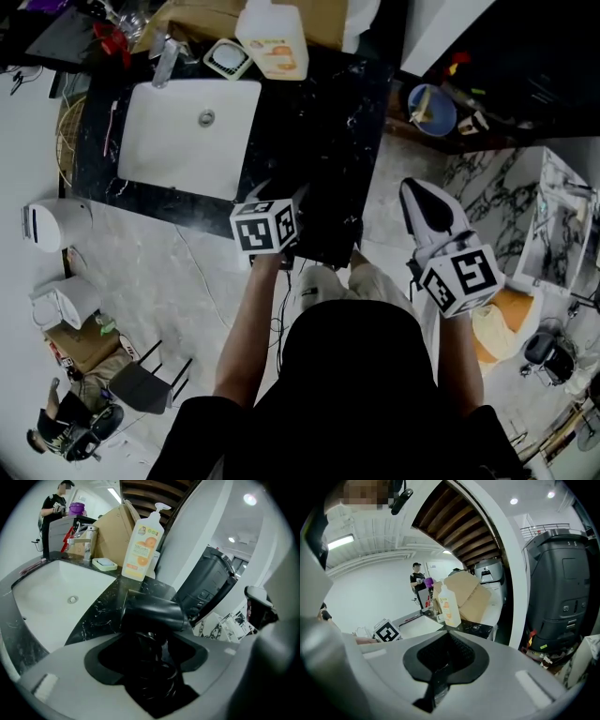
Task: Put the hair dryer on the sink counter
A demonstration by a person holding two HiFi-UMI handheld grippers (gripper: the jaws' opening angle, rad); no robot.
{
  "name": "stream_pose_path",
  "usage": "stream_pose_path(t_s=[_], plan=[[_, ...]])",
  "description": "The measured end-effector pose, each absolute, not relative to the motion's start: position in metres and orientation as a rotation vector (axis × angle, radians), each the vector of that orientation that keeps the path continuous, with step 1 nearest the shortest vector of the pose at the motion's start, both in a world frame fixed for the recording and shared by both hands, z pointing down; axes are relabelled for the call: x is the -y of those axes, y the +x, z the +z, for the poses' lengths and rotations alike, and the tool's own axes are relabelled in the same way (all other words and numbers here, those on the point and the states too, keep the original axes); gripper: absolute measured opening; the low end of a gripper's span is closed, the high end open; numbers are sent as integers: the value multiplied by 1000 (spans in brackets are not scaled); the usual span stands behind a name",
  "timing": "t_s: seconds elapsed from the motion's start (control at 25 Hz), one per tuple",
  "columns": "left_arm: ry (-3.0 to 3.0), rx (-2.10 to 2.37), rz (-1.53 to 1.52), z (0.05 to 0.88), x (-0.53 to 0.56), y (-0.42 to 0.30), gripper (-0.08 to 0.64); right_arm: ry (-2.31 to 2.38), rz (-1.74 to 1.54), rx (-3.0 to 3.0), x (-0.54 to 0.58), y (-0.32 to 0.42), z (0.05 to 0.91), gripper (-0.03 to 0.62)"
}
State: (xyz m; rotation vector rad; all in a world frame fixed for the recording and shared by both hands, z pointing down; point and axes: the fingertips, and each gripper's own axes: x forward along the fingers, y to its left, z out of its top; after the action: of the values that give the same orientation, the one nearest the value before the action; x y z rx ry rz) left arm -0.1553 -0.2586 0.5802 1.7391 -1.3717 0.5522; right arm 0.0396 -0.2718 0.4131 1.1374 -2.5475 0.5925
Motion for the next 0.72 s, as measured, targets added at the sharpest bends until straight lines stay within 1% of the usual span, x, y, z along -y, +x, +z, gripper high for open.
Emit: stream_pose_path(t_s=[0.4, 0.72], plan=[[1695, 1493, 542, 560, 256, -157, 281, 993, 550, 2657, 293, 37, 402, 9], [1723, 1563, 483, 537, 244, -153, 267, 917, 526, 2704, 287, 21, 396, 9]])
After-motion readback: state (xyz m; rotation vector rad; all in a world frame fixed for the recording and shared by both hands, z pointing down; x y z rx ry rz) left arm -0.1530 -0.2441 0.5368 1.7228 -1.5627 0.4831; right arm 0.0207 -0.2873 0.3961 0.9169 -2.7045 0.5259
